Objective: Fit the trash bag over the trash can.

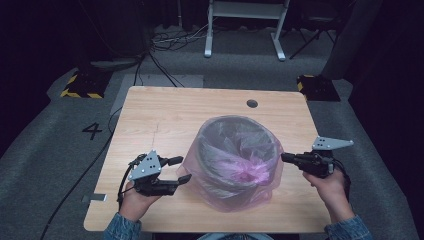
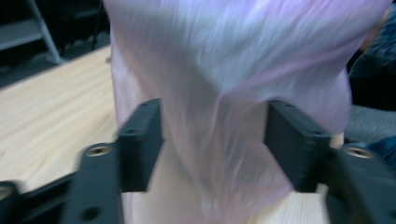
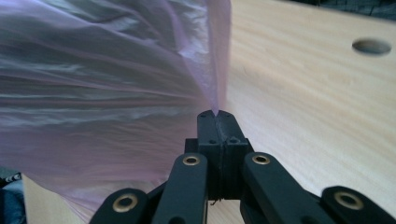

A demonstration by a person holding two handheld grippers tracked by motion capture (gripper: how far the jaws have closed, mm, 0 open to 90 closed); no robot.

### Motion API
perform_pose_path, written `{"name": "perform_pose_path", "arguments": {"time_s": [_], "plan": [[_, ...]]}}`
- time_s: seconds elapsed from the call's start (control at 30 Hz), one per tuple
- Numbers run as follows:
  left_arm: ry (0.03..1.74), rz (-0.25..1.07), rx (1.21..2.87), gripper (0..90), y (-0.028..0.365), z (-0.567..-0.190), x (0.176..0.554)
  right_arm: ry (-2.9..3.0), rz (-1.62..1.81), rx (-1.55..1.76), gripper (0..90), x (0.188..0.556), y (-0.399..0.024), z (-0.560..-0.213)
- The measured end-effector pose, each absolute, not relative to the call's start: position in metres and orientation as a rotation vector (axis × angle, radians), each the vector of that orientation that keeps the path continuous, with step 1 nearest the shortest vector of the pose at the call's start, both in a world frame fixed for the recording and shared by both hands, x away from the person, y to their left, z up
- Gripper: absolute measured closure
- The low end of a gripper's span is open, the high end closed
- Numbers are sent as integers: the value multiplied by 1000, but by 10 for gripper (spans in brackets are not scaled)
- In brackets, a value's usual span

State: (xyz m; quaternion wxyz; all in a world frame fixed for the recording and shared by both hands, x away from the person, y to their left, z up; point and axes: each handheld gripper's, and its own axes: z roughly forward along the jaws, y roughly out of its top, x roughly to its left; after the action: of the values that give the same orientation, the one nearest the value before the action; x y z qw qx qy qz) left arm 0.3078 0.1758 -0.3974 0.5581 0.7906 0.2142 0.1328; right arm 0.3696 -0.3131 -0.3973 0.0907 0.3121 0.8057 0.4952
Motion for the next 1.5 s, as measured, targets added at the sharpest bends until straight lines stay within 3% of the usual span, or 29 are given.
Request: {"name": "perform_pose_path", "arguments": {"time_s": [0.23,0.27,0.37,0.4,0.63,0.9,1.2,1.33,1.5], "plan": [[449,209,1888,355,159,-394,312,2387,1496,834,897,357,-309,-379],[448,216,1902,431,158,-393,311,2391,1497,819,896,356,-308,-377],[508,278,1933,823,156,-390,312,2395,1506,788,897,356,-304,-374],[534,297,1934,896,157,-391,314,2395,1512,778,897,356,-303,-373],[681,363,2071,900,147,-418,332,2434,1460,849,900,377,-297,-388],[703,394,2143,900,132,-436,348,2505,1382,933,900,407,-281,-426],[732,355,2142,900,132,-445,362,2513,1354,969,900,428,-274,-440],[685,337,2230,900,124,-450,353,2481,1364,987,900,425,-272,-433],[670,351,1954,900,151,-424,344,2368,1423,878,900,410,-273,-407]]}}
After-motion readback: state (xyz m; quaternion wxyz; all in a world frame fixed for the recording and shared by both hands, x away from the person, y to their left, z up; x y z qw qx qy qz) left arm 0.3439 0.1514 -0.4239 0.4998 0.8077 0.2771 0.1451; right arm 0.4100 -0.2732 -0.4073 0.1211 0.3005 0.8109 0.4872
